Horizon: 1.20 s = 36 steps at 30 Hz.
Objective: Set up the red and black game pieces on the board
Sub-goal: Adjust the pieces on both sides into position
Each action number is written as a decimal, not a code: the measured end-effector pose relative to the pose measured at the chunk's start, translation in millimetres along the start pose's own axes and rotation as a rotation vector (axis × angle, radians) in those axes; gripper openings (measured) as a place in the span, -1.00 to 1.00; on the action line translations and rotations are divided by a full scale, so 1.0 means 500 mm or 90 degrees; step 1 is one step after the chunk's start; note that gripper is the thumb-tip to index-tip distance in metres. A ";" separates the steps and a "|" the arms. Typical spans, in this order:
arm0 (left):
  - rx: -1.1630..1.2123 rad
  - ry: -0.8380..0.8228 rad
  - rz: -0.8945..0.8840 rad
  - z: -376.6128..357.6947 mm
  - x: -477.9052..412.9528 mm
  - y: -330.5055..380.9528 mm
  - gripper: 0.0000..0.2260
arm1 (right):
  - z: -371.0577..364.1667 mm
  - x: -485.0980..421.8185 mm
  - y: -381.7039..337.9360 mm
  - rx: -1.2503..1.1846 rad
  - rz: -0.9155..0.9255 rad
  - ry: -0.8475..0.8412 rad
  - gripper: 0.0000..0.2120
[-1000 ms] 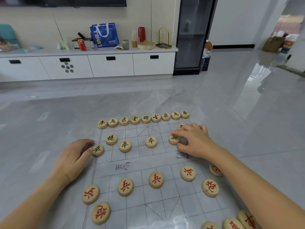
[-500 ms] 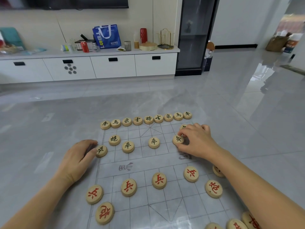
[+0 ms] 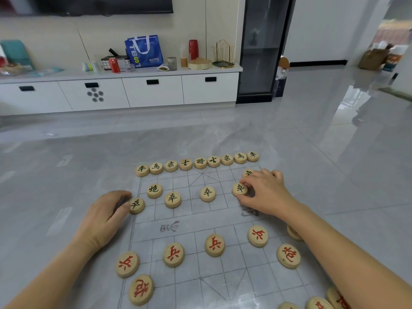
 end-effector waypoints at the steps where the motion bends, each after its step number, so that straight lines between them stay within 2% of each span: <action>1: 0.001 0.000 -0.001 0.000 0.000 0.000 -0.43 | 0.000 0.000 0.000 0.003 0.000 0.000 -0.64; 7: 0.013 0.004 -0.011 0.000 -0.001 0.001 -0.58 | 0.004 0.000 -0.003 0.007 -0.001 -0.004 -0.62; 14: -0.002 0.000 0.000 -0.002 0.001 -0.006 -0.43 | 0.001 -0.004 -0.005 0.015 -0.009 0.003 -0.62; 19: 0.001 -0.004 0.002 -0.002 0.000 -0.007 -0.49 | 0.007 -0.005 0.001 -0.002 -0.012 -0.016 -0.55; 21: 0.011 -0.002 -0.003 -0.002 0.000 -0.006 -0.55 | 0.018 -0.010 0.016 -0.095 -0.065 -0.019 -0.59; 24: 0.017 0.000 -0.009 -0.003 -0.001 -0.008 -0.59 | 0.039 -0.024 0.064 -0.239 -0.171 0.038 -0.73; 27: 0.016 -0.001 -0.014 -0.004 0.000 -0.013 -0.59 | 0.049 -0.028 0.115 -0.258 -0.244 0.052 -0.72; 31: 0.013 0.000 -0.015 -0.005 -0.001 -0.015 -0.57 | 0.033 -0.027 0.158 -0.201 -0.253 -0.030 -0.75; 34: 0.004 -0.004 -0.010 -0.006 -0.001 -0.018 -0.49 | 0.020 -0.016 0.155 -0.186 -0.223 -0.095 -0.55; 36: -0.001 -0.004 -0.010 -0.007 -0.002 -0.018 -0.45 | 0.019 -0.011 0.143 -0.179 -0.199 -0.106 -0.49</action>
Point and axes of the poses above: each hand's wrist, its own x-axis away from the middle knuckle, its own z-axis out of the back of the hand, y = z × x, the point moved 1 cm from there along -x, towards the middle knuckle, and after that the axes turned 15 degrees about -z, right-handed, at the moved point
